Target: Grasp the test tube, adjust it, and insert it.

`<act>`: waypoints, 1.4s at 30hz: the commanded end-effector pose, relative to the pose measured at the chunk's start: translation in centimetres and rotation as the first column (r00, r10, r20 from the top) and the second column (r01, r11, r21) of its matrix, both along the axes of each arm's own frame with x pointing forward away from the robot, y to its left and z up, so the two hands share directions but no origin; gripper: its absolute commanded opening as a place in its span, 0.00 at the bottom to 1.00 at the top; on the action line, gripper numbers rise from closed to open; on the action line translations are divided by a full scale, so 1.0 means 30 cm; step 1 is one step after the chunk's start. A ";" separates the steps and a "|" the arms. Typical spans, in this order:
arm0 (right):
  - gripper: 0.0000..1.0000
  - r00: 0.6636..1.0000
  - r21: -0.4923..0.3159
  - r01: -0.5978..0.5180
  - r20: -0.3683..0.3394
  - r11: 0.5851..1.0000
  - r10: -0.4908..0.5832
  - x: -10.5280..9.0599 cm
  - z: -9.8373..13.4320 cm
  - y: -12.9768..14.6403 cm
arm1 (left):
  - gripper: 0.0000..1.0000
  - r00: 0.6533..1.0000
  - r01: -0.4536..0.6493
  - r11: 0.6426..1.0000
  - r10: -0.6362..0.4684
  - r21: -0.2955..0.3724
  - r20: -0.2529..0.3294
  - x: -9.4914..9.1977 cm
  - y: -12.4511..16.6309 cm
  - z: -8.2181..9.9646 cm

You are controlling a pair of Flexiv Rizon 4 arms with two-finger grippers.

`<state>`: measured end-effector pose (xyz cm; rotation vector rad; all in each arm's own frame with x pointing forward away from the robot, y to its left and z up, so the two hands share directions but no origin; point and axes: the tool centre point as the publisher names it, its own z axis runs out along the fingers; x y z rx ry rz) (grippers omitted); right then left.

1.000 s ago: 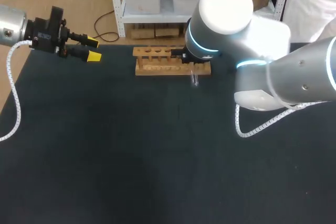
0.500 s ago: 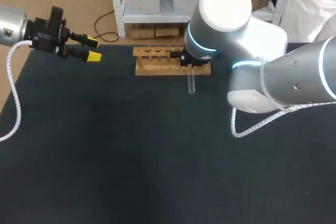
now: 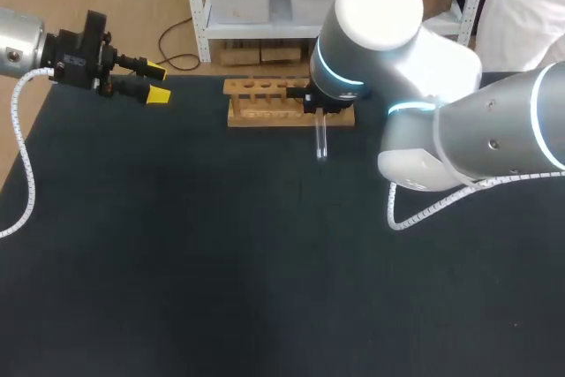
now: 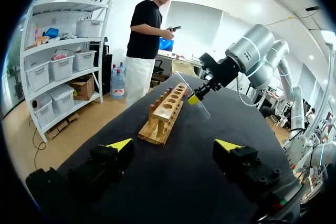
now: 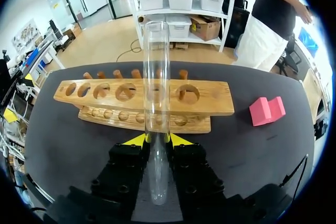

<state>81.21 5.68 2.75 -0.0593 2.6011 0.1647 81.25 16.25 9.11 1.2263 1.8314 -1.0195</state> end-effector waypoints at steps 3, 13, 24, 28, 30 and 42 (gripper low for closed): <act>0.00 1.000 -0.004 0.011 0.002 1.000 -0.011 -0.019 0.026 -0.010 | 1.00 1.000 -0.002 1.000 0.002 -0.001 0.003 -0.005 0.001 -0.002; 0.00 0.998 -0.002 0.055 0.022 0.998 -0.055 -0.089 0.121 -0.041 | 1.00 1.000 -0.002 1.000 0.002 -0.001 0.003 -0.005 0.001 -0.002; 0.00 0.996 -0.010 0.074 0.049 0.997 -0.074 -0.180 0.249 -0.075 | 1.00 1.000 -0.002 1.000 0.002 -0.001 0.003 -0.005 0.001 -0.002; 0.00 0.996 -0.010 0.063 0.057 0.998 -0.062 -0.201 0.276 -0.072 | 1.00 1.000 -0.002 1.000 0.002 -0.001 0.003 -0.005 0.001 -0.002; 0.00 0.998 -0.008 0.046 0.053 0.999 -0.046 -0.212 0.289 -0.066 | 1.00 1.000 -0.002 1.000 0.002 -0.001 0.003 -0.005 0.001 -0.002; 0.00 0.998 -0.031 0.039 0.054 0.999 -0.037 -0.265 0.341 -0.063 | 1.00 1.000 -0.002 1.000 0.002 -0.001 0.003 -0.005 0.001 -0.002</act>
